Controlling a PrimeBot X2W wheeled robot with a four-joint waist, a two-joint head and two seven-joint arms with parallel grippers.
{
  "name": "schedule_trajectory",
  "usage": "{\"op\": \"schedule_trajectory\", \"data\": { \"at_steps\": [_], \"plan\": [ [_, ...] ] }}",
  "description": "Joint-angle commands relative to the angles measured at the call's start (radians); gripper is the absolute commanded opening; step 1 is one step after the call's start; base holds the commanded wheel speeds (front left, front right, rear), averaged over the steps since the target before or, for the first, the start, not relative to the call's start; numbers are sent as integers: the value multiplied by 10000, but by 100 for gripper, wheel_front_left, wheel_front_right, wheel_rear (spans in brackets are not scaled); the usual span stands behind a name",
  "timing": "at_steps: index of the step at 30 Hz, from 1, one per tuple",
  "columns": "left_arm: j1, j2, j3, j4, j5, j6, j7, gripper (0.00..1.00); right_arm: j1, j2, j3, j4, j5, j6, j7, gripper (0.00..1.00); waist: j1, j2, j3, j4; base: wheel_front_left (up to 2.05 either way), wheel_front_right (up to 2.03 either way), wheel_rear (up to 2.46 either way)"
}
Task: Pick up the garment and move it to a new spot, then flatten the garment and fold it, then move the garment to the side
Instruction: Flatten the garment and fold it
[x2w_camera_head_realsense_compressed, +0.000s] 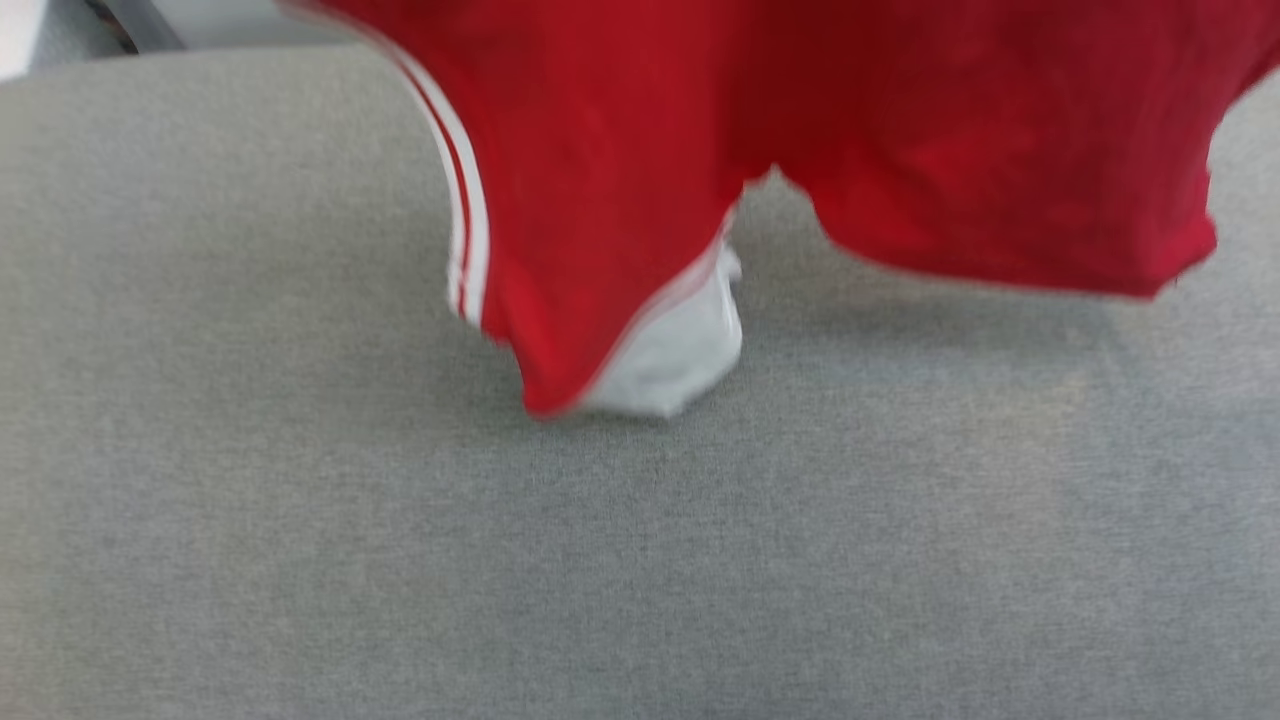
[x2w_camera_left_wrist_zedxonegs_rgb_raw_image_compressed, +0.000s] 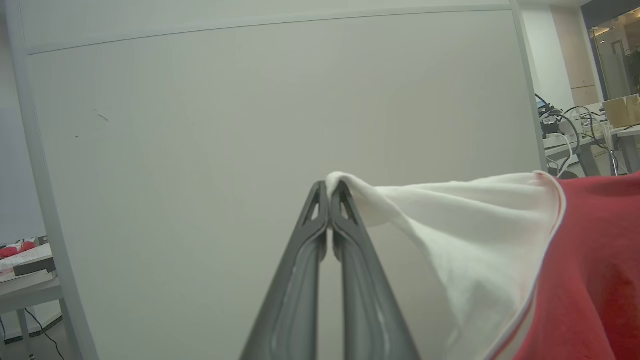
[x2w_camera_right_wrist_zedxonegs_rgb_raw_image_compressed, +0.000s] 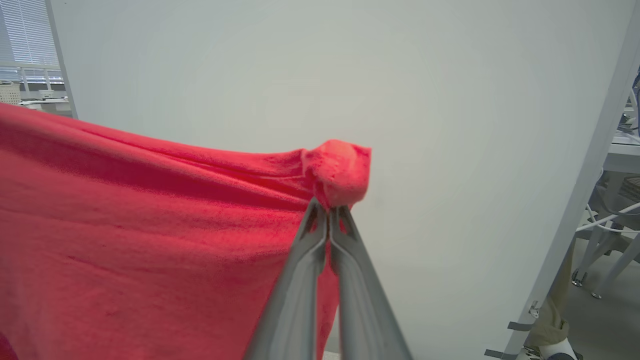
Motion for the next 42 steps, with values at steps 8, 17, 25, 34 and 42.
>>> {"op": "schedule_trajectory", "data": {
  "at_steps": [8,17,25,34,42],
  "plan": [
    [-3611,-704,-522,2602,977,-797,-307,0,-3222,407,850,1916,-752,-23,-652,0,0,0,2886,-62,0,0,0],
    [-7498,-1657,-1359,6378,2753,-1711,-1791,0,-6636,1464,2143,4689,-2020,-23,-2071,0,0,0,4156,-321,0,0,0],
    [-10388,-2698,-1983,9973,4086,-2023,-3496,0,-8901,2418,2644,7692,-3201,-23,-4339,0,0,0,4825,-321,0,0,0],
    [-9356,-3112,-1585,9425,4282,-2279,-3621,0,-8733,2685,3627,8759,-3299,-23,-5447,0,0,0,5049,-112,0,0,0],
    [-6051,-3883,-676,8101,4124,-2341,-3624,0,-7444,2577,4858,9192,-3226,-23,-6037,0,0,0,4486,187,0,0,0]
  ]
}}
